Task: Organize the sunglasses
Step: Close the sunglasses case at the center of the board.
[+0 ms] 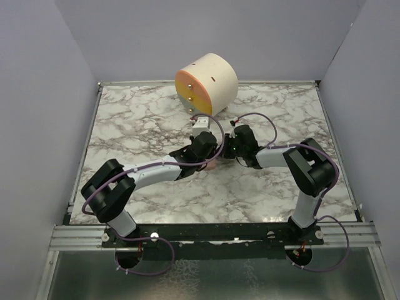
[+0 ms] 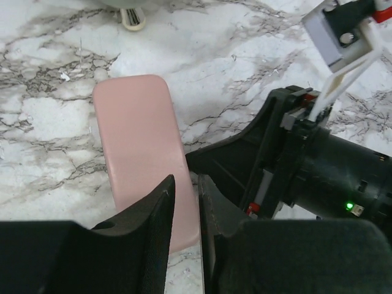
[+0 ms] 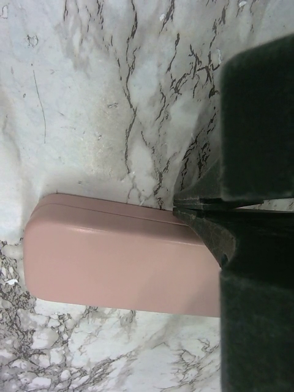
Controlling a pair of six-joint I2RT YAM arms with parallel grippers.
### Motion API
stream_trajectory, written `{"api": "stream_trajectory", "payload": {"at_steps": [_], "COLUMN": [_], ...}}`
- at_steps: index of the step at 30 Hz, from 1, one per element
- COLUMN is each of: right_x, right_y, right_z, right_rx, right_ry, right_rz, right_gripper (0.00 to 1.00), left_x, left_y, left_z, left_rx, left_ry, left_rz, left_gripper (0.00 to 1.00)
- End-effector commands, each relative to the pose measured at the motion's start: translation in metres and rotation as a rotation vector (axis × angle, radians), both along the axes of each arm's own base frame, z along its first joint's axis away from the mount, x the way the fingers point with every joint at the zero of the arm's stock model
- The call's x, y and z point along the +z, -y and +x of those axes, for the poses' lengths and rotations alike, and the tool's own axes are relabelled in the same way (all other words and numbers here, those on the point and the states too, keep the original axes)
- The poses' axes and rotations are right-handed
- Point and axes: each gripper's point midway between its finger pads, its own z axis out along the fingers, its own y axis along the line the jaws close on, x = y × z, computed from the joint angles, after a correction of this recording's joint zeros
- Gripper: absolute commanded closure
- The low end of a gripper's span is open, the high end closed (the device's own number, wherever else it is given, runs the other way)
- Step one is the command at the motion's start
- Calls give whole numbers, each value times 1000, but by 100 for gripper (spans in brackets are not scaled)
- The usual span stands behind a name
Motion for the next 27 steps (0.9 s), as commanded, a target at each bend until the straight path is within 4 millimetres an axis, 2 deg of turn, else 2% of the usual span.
{"api": "stream_trajectory", "payload": {"at_steps": [1, 12, 20, 25, 26, 27], "right_x": [-13, 16, 34, 38, 39, 40], "right_y": [13, 23, 31, 32, 32, 33], "right_z": [-3, -1, -1, -2, -2, -3], "right_rx": [-37, -70, -99, -105, -109, -109], "right_ry": [-18, 73, 116, 123, 125, 127], "right_rz": [-70, -74, -72, -69, -67, -67], "right_gripper": [96, 80, 74, 69, 68, 62], "left_x": [37, 66, 71, 72, 71, 70], "left_y": [-2, -13, -39, -49, -51, -53], "left_z": [5, -3, -11, -17, -18, -18], "left_rx": [-20, -50, -1, 13, 16, 21], "left_ry": [123, 202, 211, 214, 212, 210], "left_rz": [60, 55, 100, 92, 97, 105], "left_gripper": [75, 75, 73, 71, 71, 71]}}
